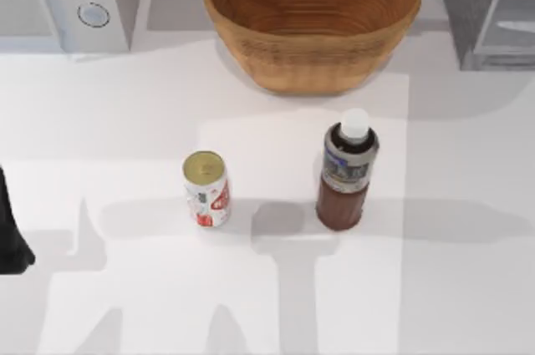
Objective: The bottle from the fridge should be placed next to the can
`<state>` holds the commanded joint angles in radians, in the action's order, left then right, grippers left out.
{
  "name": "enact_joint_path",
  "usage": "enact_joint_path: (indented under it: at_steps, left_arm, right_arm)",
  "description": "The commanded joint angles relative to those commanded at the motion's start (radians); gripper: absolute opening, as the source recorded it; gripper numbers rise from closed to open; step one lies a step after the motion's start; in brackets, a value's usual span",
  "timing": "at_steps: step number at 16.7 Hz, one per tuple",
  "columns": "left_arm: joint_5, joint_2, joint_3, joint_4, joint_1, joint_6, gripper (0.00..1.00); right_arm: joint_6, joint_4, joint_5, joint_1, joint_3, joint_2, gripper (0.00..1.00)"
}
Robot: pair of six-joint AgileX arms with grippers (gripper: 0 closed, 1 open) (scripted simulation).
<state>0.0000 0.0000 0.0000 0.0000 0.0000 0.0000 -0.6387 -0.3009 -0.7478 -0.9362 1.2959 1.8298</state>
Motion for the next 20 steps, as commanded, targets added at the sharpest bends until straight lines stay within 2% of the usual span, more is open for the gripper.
enact_joint_path:
  at_steps: [6, 9, 12, 17, 20]
  left_arm:
    - [0.0, 0.0, 0.0, 0.0, 0.0, 0.0, 1.0]
    - [0.0, 0.0, 0.0, 0.0, 0.0, 0.0, 1.0]
    - [0.0, 0.0, 0.0, 0.0, 0.0, 0.0, 1.0]
    - [0.0, 0.0, 0.0, 0.0, 0.0, 0.0, 1.0]
    - [0.0, 0.0, 0.0, 0.0, 0.0, 0.0, 1.0]
  right_arm:
    - [0.008, 0.013, 0.002, -0.003, -0.01, -0.007, 1.0]
    - [0.063, 0.042, 0.058, 0.061, -0.029, -0.015, 1.0]
    - [0.174, 0.101, 0.182, 0.218, -0.077, -0.043, 1.0]
    - [0.415, 0.233, 0.471, 0.63, -0.19, -0.122, 1.0]
    - [0.546, 0.306, 0.631, 0.815, -0.256, -0.172, 1.0]
